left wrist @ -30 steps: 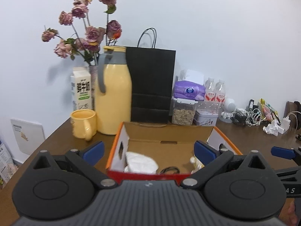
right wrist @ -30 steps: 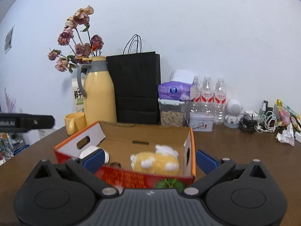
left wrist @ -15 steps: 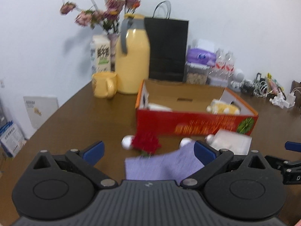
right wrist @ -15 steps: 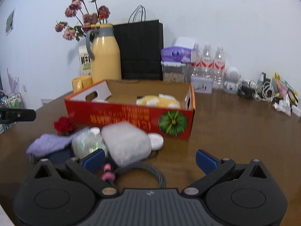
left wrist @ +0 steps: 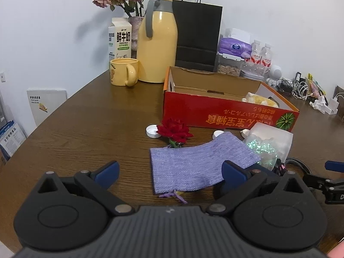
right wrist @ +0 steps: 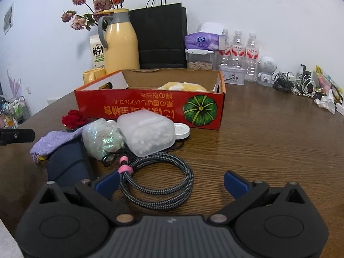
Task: Organize objects
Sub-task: 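Move the left tool to the red rose while the right tool reaches the braided cable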
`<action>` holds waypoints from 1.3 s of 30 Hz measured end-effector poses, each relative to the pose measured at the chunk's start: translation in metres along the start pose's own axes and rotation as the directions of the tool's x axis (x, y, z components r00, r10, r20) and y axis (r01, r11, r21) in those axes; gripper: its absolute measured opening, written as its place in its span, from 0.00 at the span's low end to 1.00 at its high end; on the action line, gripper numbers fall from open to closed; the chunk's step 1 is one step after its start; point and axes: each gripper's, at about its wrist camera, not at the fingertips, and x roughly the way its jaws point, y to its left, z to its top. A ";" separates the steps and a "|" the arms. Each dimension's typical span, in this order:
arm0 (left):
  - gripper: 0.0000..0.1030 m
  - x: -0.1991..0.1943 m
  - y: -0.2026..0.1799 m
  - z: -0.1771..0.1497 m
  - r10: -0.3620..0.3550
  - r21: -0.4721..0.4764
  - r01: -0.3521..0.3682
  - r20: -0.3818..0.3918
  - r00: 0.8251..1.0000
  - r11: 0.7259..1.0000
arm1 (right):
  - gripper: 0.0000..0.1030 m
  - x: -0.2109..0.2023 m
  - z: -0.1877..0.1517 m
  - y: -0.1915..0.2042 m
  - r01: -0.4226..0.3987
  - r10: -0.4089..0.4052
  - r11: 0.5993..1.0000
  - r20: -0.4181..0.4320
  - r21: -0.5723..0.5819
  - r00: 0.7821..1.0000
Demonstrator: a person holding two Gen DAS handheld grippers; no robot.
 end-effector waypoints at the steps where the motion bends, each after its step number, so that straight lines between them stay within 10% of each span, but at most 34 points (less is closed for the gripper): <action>1: 1.00 0.000 0.000 0.000 -0.001 0.000 0.001 0.001 1.000 1.000 | 1.00 0.003 0.001 0.001 -0.003 0.003 1.000 -0.005 -0.002 1.000; 21: 1.00 0.010 0.018 -0.002 0.009 -0.048 -0.010 -0.019 1.000 0.999 | 1.00 0.049 0.023 0.021 0.002 -0.003 1.000 -0.148 -0.011 0.989; 39: 1.00 0.017 0.024 -0.009 0.008 -0.071 -0.012 -0.053 0.999 0.997 | 0.90 0.043 0.006 0.018 0.013 -0.015 1.000 -0.069 -0.021 0.998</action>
